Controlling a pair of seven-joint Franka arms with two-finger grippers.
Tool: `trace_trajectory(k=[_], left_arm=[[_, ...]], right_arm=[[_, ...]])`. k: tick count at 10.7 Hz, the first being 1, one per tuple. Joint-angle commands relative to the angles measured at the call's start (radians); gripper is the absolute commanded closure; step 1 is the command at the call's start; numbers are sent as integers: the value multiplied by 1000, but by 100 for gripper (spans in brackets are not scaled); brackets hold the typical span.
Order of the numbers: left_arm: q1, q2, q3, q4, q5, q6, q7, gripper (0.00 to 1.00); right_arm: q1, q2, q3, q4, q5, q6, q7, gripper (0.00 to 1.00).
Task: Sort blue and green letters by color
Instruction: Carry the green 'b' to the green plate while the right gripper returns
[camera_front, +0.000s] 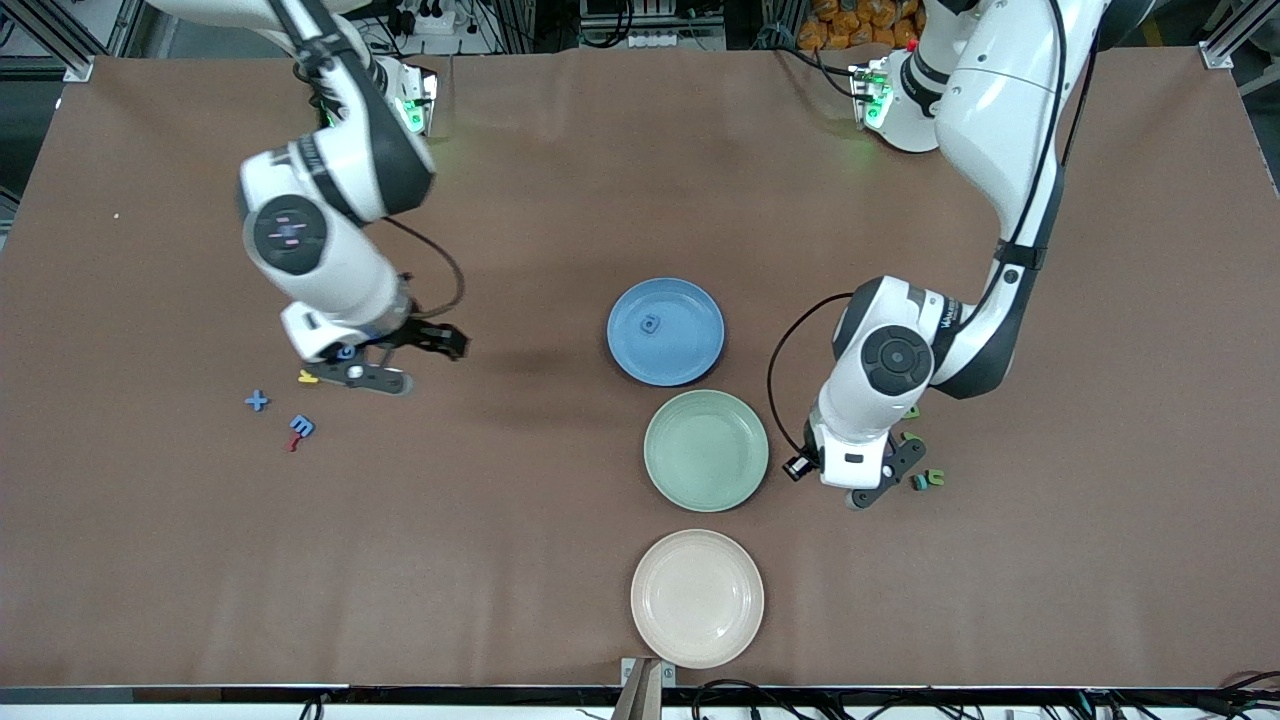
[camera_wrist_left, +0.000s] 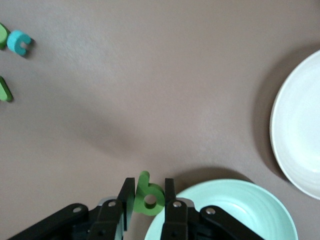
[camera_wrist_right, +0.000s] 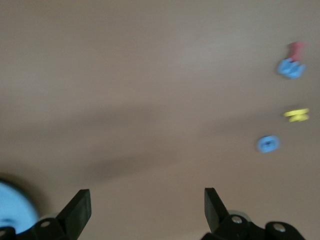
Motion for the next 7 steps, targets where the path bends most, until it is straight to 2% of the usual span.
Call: trace_trajectory(k=[1,3,7], left_arm=[[-27,5,-25,-7,15,36,-66,100],[-71,22,-25,-8,17,74,-107,100],[-113,25,-22,-13,20,79,-138,100]], right_arm=[[-175,-124,10,-196,-4,29,-256,0],[-186,-127,-75,-288,-4,124,-396,0],[-205,-90,-97,-493,-6,446,-437,0]])
